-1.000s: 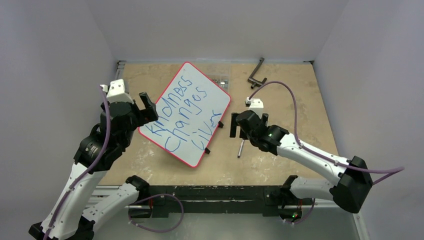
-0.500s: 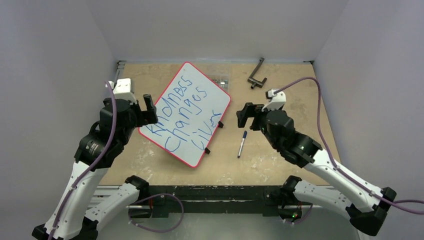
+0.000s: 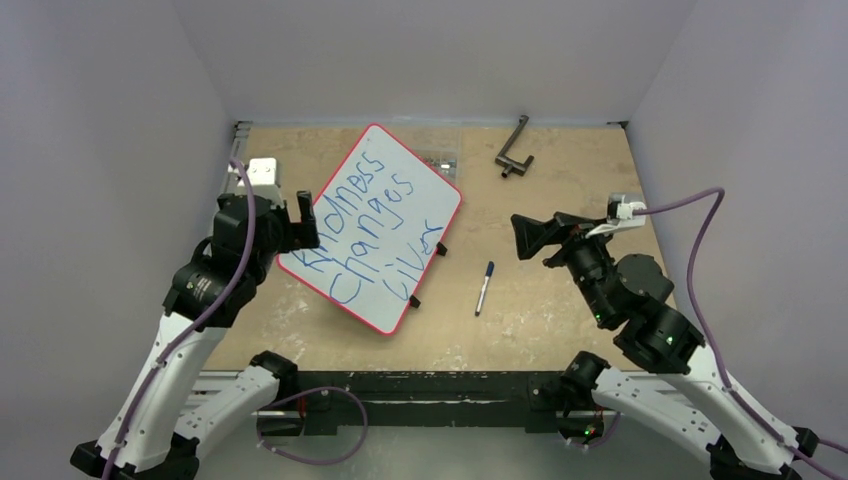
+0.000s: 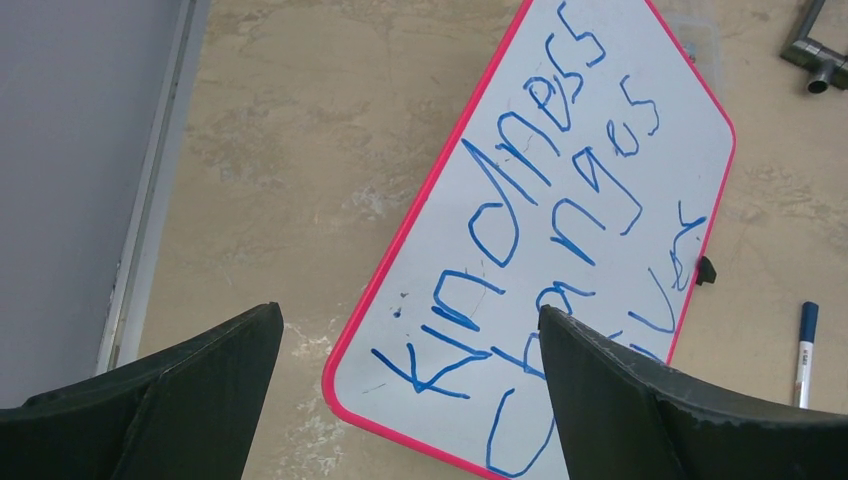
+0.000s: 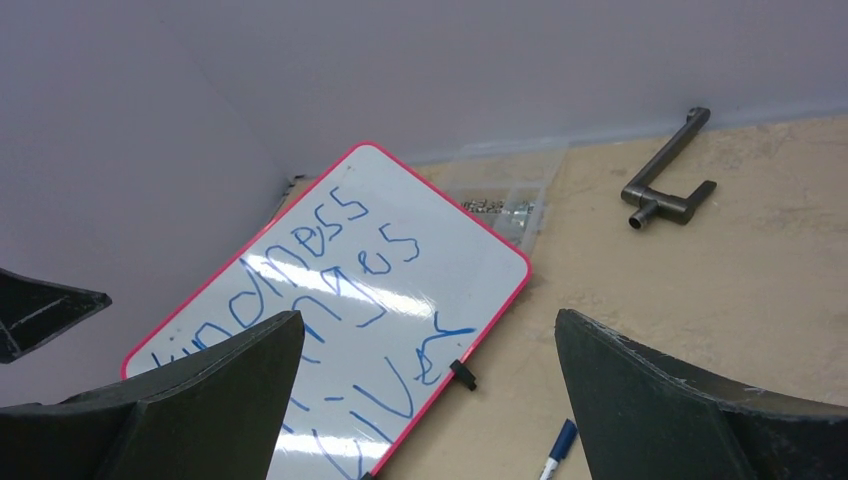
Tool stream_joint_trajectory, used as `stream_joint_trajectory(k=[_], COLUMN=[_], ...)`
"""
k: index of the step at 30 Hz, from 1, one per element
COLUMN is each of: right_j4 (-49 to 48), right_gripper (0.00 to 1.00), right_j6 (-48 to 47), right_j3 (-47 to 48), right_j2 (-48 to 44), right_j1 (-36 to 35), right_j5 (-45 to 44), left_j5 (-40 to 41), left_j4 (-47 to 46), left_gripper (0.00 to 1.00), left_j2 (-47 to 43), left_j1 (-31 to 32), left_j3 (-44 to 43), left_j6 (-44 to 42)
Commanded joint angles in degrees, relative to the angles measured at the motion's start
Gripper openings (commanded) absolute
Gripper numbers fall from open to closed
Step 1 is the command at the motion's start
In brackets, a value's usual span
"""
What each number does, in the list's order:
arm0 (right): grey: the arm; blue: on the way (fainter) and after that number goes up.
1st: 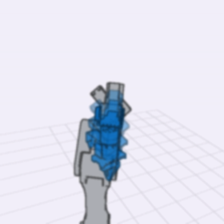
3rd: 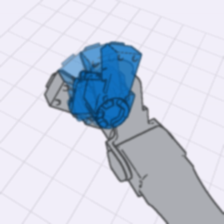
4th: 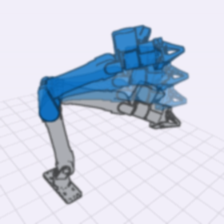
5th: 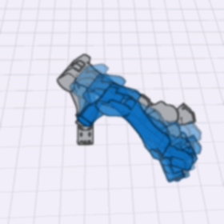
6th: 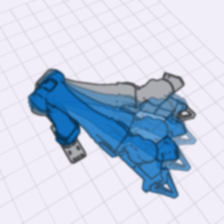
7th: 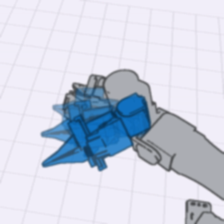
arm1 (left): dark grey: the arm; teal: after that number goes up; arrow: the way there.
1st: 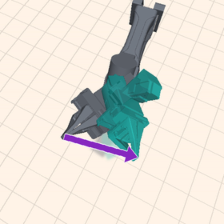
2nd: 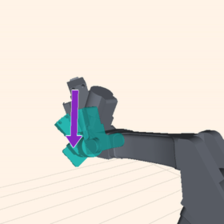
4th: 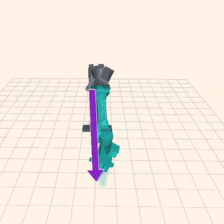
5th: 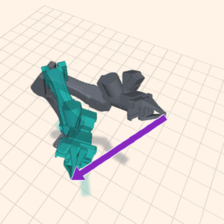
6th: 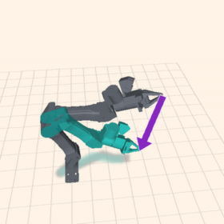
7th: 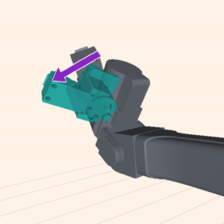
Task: Write a sentence on the whiteboard
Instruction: Reset both arms
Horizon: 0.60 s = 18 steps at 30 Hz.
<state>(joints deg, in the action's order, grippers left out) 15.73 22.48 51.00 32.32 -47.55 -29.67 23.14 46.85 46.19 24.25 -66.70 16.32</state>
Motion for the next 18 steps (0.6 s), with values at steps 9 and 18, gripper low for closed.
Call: stream_joint_trajectory(k=[9,18], right_j4=[0.39,-1.54], right_gripper=[0.99,0.99], right_j6=[-0.32,-1.41], right_j3=[-0.69,-0.78], right_j2=[-2.69,-2.37], right_j1=[0.18,0.17], right_j5=[-2.41,-5.59], left_j5=[-1.35,-2.38], left_j4=[-5.59,-5.84], left_gripper=[1.0,1.0], left_j2=[-3.38,-4.99], left_j1=[-1.74,-1.75], left_j3=[4.29,6.53], left_j6=[-2.23,-2.17])
